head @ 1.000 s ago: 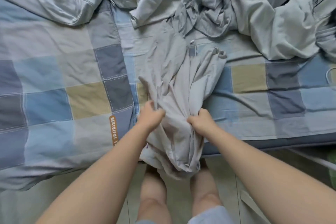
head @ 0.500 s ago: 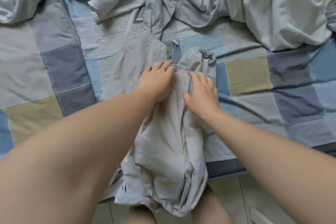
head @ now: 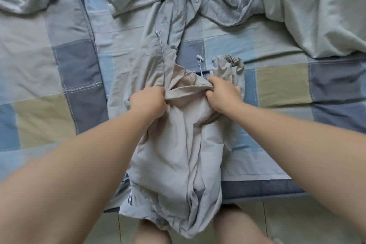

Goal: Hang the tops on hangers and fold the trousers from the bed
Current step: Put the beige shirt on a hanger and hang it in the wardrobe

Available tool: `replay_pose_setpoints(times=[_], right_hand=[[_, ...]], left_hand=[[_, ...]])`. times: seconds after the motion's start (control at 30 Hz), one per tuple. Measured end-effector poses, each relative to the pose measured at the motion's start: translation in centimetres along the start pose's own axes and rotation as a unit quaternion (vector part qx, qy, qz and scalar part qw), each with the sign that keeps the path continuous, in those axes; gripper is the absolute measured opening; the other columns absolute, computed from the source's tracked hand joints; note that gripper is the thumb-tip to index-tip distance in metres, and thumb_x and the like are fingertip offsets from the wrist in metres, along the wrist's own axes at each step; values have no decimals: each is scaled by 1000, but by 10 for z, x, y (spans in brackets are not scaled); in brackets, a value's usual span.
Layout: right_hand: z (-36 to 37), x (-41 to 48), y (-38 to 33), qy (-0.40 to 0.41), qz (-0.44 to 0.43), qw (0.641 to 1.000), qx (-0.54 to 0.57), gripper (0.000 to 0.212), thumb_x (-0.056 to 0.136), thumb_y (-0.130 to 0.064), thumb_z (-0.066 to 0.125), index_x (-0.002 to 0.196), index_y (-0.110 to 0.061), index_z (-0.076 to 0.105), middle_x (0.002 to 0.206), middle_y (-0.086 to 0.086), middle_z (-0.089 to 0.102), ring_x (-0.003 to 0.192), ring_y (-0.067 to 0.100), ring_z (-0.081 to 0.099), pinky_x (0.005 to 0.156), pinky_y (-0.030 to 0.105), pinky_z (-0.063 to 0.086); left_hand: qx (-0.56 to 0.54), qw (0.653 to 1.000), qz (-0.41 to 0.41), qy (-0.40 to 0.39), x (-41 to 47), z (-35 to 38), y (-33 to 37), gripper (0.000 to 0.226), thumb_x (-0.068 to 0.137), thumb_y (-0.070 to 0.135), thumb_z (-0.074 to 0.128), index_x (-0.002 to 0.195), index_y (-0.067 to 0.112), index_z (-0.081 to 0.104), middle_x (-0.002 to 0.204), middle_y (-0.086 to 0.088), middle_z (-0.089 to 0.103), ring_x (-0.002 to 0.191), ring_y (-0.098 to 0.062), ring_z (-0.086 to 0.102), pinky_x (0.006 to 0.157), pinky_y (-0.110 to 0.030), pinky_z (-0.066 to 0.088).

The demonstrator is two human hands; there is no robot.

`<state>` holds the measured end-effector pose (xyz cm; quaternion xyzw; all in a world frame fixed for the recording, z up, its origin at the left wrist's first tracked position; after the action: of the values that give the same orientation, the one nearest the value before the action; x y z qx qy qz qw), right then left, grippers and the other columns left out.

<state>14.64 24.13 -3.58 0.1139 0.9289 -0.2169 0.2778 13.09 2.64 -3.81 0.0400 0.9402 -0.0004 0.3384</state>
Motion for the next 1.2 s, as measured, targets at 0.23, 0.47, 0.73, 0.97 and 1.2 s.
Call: replay_pose_setpoints(times=[0.23,0.47,0.73,0.97,1.2], right_hand=[[-122,-120,-23,108,-68,974,186,8,84,-11,56,80,-17,54,71,4,56,79,37,54,70,43,39],[-292,-268,-66,217,-163,943,194,17,95,-14,60,101,-16,76,107,1,64,105,28,57,91,36,41],[-475,-391,-117,359,-308,851,228,23,99,-20,60,117,-14,74,124,-1,68,120,17,59,107,37,44],[-566,-439,-198,173,-432,859,212,57,87,-23,77,139,-21,55,136,-8,60,128,2,51,102,16,36],[-649,-483,-223,232,-454,809,294,24,92,-7,68,86,14,58,73,26,65,68,27,68,73,43,51]], left_hand=[[-131,981,-19,140,-120,-92,17,22,85,23,56,104,21,65,117,-8,63,112,-37,51,86,-42,38],[-335,890,6,309,-275,-262,36,17,83,22,48,78,9,58,83,-4,59,84,-28,52,70,-41,42],[-507,727,156,436,-415,-442,75,36,106,31,47,86,4,61,72,-5,59,68,-15,54,66,-33,42],[-400,678,398,472,-516,-582,128,19,99,3,50,94,8,67,83,3,67,74,-11,58,71,-17,43],[-306,668,433,522,-573,-670,139,23,100,6,48,93,17,66,88,16,69,85,4,61,78,-10,39]])
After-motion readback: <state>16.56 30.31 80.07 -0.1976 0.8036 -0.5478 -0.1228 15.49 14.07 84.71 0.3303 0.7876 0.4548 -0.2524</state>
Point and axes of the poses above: each hand's wrist, its own x-axis towards the middle knuckle, its own z-axis out of the palm, y = z × x, the point moved 5 cm from there along x, towards the middle knuckle
